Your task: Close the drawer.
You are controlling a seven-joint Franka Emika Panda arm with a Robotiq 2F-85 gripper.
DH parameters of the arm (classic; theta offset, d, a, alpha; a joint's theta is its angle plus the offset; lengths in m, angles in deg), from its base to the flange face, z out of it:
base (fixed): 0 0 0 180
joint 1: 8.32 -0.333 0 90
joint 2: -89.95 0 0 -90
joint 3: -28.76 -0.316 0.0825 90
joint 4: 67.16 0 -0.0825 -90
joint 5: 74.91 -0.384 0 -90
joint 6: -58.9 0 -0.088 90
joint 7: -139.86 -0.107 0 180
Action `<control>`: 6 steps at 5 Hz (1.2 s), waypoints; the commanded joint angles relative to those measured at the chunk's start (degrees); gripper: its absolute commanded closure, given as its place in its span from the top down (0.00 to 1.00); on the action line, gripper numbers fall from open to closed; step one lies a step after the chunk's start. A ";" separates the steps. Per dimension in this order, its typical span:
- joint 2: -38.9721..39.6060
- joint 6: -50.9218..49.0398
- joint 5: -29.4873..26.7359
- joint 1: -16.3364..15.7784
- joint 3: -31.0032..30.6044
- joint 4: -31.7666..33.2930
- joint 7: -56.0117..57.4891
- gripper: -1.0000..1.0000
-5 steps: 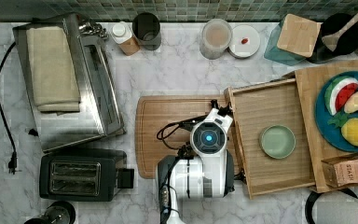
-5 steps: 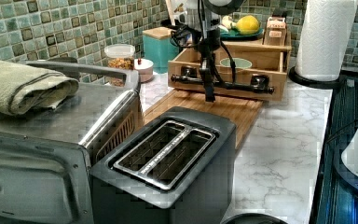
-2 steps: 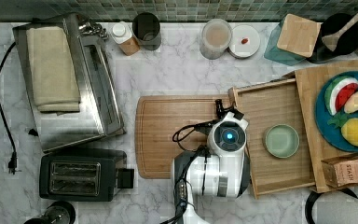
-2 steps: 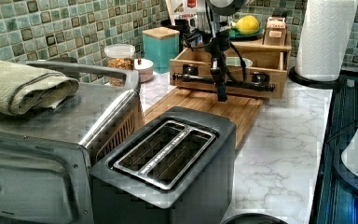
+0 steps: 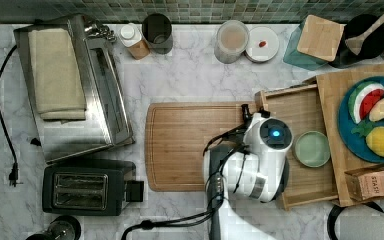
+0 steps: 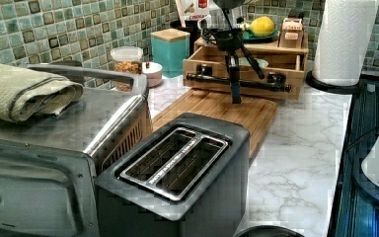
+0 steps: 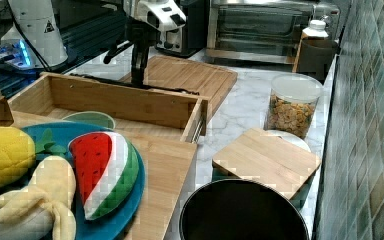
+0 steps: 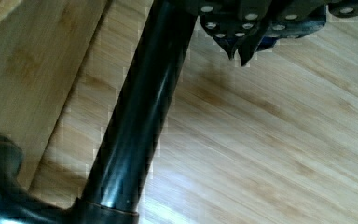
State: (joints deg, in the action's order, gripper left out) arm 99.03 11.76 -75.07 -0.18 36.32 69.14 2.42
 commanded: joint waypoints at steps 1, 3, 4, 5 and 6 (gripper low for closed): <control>2.90 -1.19 1.86 12.36 8.36 -23.51 3.34 0.00; 6.59 14.37 -2.72 15.78 9.49 -21.06 9.07 0.00; 6.10 15.76 0.64 13.92 11.43 -20.11 6.06 0.00; 6.10 15.77 0.57 13.81 11.56 -20.11 6.11 0.00; 6.11 15.77 0.58 13.81 11.55 -20.11 6.09 0.00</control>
State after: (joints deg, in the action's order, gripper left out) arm 104.66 20.38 -76.35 8.90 42.73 58.73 7.74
